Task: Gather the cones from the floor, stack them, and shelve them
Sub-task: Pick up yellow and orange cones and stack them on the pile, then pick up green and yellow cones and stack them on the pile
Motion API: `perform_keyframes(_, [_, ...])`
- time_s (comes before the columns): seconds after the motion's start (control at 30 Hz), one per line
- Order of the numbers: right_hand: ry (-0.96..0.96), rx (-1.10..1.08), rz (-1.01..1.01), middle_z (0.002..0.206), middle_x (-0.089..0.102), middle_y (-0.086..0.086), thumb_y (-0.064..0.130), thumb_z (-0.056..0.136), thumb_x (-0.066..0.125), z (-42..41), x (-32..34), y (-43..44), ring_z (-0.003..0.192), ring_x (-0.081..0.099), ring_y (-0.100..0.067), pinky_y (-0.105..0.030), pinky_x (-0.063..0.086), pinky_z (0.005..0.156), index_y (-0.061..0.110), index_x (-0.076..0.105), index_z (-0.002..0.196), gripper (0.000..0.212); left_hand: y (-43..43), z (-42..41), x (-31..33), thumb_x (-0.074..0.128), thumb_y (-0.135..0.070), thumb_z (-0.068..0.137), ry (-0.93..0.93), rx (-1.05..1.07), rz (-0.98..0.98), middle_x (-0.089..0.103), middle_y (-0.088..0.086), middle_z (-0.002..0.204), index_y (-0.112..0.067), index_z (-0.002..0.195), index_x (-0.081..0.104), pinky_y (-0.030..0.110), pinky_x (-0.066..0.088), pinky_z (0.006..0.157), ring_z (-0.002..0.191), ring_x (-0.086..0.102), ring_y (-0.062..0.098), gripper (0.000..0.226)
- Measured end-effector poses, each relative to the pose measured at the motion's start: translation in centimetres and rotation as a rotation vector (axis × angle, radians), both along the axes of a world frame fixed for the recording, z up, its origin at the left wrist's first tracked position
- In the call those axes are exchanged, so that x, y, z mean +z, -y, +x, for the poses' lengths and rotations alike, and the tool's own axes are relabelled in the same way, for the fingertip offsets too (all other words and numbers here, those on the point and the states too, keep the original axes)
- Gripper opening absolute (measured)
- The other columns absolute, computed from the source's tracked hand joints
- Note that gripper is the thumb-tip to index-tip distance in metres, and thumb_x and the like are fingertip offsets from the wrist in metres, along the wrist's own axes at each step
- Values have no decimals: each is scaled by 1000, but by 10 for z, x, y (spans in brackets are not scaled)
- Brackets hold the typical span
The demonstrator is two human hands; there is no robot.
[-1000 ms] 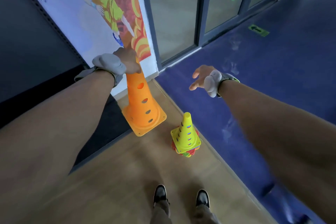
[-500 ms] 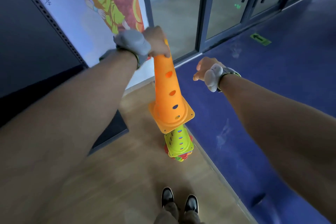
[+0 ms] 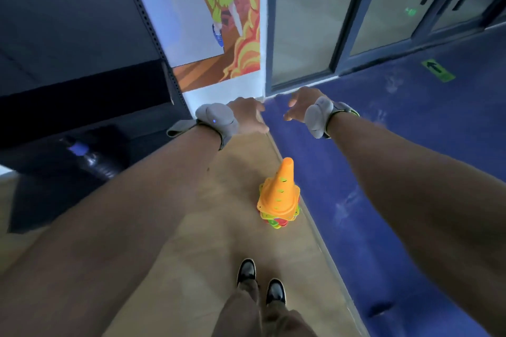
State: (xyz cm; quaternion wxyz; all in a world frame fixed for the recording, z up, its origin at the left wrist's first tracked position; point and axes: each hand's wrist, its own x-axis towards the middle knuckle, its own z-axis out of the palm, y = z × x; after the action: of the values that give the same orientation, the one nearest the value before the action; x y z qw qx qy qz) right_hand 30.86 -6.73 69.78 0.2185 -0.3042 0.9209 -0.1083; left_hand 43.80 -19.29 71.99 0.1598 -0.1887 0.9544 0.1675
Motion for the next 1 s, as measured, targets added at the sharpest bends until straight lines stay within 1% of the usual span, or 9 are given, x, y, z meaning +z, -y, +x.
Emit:
perform_keyframes(0.07, [0,87,-63,101,62,4,25,75,77,24,3,30,90,56,-19,-32,52,83,18,69,100,27,17,27,2,65,-39,85,-24,86,-5,49,2,142,-19,143,41,34,42,101,128,48,24,66])
perform_keyframes(0.17, [-6,233,-90,115,61,1,35,74,76,83,4,79,106,61,-24,-26,43,77,26,64,103,32,47,94,10,63,-40,86,-79,276,-38,42,1,148,-20,144,39,33,41,102,132,45,23,66])
perform_keyframes(0.27, [32,337,-128,119,61,-2,42,76,73,137,15,117,105,61,-27,-28,42,76,24,64,115,44,74,156,22,62,-40,87,-142,437,-29,43,1,148,-20,144,40,31,39,101,132,45,23,64])
perform_keyframes(0.47, [169,664,-142,120,67,-5,34,82,71,287,30,207,108,64,-24,-29,50,91,18,61,127,49,120,328,19,64,-42,85,-121,811,31,51,5,140,-23,144,38,33,43,99,124,52,24,67])
perform_keyframes(0.6, [203,862,-117,120,65,-2,40,80,69,402,27,256,107,64,-23,-28,49,83,21,59,127,51,142,453,7,65,-38,84,-135,1058,50,46,6,145,-19,144,39,32,40,101,131,46,23,68])
perform_keyframes(0.67, [221,968,-151,123,64,-2,42,81,67,471,20,277,110,63,-24,-29,50,88,22,58,129,53,151,520,0,65,-37,85,-174,1195,41,41,6,148,-19,144,39,31,37,103,133,43,23,66])
perform_keyframes(0.83, [221,1228,-71,126,62,-7,44,87,63,630,8,315,113,61,-27,-36,50,95,13,56,130,54,162,671,-16,65,-39,85,-184,1456,-34,49,6,142,-23,139,46,35,39,105,130,46,25,59])
perform_keyframes(0.9, [226,1303,-54,131,59,-7,46,87,64,682,1,330,119,58,-26,-34,47,97,14,54,134,57,160,724,-23,65,-39,86,-167,1537,-25,49,6,142,-23,139,46,35,39,104,130,46,26,60])
perform_keyframes(1.0, [236,1390,-57,127,62,-6,42,87,65,733,2,347,115,59,-25,-32,48,92,16,57,130,51,157,780,-28,66,-42,84,-135,1630,-15,52,5,138,-26,138,46,37,43,101,126,51,27,60])
